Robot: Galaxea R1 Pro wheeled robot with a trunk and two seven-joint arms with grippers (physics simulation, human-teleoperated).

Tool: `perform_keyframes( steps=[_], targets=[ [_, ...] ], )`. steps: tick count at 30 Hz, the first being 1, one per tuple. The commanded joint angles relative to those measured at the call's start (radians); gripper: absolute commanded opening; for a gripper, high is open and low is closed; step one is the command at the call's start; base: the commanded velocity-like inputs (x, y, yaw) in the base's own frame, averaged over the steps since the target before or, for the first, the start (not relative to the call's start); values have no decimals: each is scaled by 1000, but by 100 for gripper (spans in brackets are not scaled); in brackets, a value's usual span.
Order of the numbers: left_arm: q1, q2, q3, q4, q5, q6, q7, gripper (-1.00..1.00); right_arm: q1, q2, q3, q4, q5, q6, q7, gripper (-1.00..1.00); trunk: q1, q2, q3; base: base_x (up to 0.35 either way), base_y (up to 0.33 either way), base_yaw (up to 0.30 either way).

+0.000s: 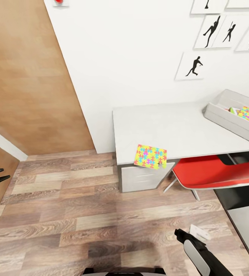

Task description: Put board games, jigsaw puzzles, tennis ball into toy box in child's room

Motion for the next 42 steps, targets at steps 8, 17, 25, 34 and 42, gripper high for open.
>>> perform_keyframes(
  steps=[8, 17, 25, 34, 42],
  targets=[
    [-1, -13, 0, 0, -1, 11, -4, 100, 0, -2, 6, 6, -4, -4, -6, 100, 1, -2, 12, 0, 0, 0],
    [-1, -13, 2, 0, -2, 11, -4, 100, 0, 1, 7, 24, -3, -5, -6, 100, 1, -2, 27, 0, 0, 0],
    [-1, -15, 1, 0, -2, 11, -4, 100, 0, -2, 7, 26, -3, -5, -6, 100, 1, -2, 40, 0, 0, 0],
    [-1, -15, 1, 0, -2, 11, -4, 100, 0, 2, 7, 27, -3, -5, -6, 100, 1, -2, 54, 0, 0, 0],
    [-1, -15, 0, 0, -3, 11, -4, 100, 0, 0, 7, 27, -6, -4, -4, 100, 1, -2, 68, 0, 0, 0]
  ],
)
